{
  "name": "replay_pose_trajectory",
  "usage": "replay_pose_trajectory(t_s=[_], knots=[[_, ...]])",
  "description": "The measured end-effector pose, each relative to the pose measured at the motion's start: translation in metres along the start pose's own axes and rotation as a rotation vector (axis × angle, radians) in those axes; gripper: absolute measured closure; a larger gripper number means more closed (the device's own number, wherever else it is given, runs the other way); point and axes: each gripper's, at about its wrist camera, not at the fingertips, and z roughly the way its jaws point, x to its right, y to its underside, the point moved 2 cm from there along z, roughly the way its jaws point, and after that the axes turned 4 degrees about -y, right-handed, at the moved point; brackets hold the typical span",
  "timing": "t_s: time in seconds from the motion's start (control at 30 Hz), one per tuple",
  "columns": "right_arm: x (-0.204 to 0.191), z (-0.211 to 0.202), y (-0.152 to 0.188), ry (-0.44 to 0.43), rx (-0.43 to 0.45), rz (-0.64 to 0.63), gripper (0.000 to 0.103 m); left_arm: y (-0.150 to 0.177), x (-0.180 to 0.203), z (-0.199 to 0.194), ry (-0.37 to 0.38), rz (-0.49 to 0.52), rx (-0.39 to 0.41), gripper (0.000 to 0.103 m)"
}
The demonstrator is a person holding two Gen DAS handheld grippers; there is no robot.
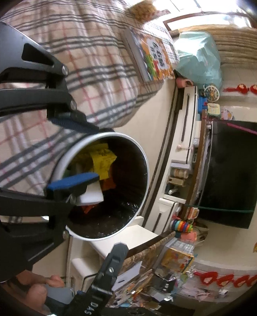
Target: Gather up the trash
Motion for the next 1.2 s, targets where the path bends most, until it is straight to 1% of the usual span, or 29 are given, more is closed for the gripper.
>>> replay_pose_trajectory(t_s=[0.03, 0.07, 0.13, 0.17, 0.23, 0.33, 0.57, 0.67, 0.73, 0.8, 0.87, 0.97, 1.03, 1.07, 1.13, 1.2], knots=[[-0.002, -0.006, 0.002, 0.0, 0.011, 0.001, 0.019, 0.004, -0.003, -0.006, 0.0, -0.011, 0.009, 0.05], [-0.003, -0.011, 0.003, 0.001, 0.022, 0.001, 0.018, 0.01, -0.007, -0.014, 0.001, -0.026, 0.019, 0.047], [-0.009, -0.021, 0.009, 0.004, 0.034, -0.007, 0.015, 0.018, -0.012, -0.024, -0.002, -0.049, 0.034, 0.035], [-0.012, -0.026, 0.014, 0.005, 0.038, -0.01, 0.014, 0.025, -0.016, -0.031, -0.001, -0.064, 0.045, 0.034], [-0.018, -0.032, 0.023, 0.014, 0.045, -0.017, 0.012, 0.036, -0.022, -0.044, -0.004, -0.084, 0.063, 0.026], [-0.026, -0.042, 0.037, 0.031, 0.066, -0.028, 0.009, 0.055, -0.031, -0.061, -0.012, -0.11, 0.083, 0.02], [-0.046, -0.059, 0.077, 0.057, 0.092, -0.078, 0.007, 0.09, -0.049, -0.089, -0.042, -0.15, 0.101, 0.013], [-0.053, -0.065, 0.088, 0.065, 0.106, -0.108, 0.007, 0.105, -0.054, -0.103, -0.059, -0.161, 0.128, 0.012], [-0.06, -0.072, 0.097, 0.071, 0.127, -0.131, 0.007, 0.112, -0.055, -0.11, -0.069, -0.161, 0.138, 0.011], [-0.063, -0.08, 0.103, 0.084, 0.15, -0.15, 0.003, 0.118, -0.055, -0.117, -0.081, -0.153, 0.151, 0.011], [-0.069, -0.084, 0.107, 0.09, 0.167, -0.163, 0.002, 0.121, -0.055, -0.127, -0.099, -0.142, 0.169, 0.011], [-0.079, -0.092, 0.108, 0.12, 0.185, -0.194, 0.002, 0.12, -0.053, -0.146, -0.126, -0.132, 0.225, 0.01], [-0.088, -0.1, 0.105, 0.151, 0.211, -0.226, 0.002, 0.119, -0.055, -0.16, -0.149, -0.13, 0.272, 0.002], [-0.093, -0.106, 0.105, 0.16, 0.234, -0.244, 0.0, 0.12, -0.055, -0.167, -0.166, -0.128, 0.301, 0.0], [-0.1, -0.117, 0.106, 0.152, 0.28, -0.273, 0.0, 0.124, -0.057, -0.176, -0.193, -0.121, 0.34, 0.0], [-0.105, -0.123, 0.11, 0.154, 0.308, -0.29, 0.0, 0.13, -0.057, -0.181, -0.216, -0.109, 0.36, 0.0]])
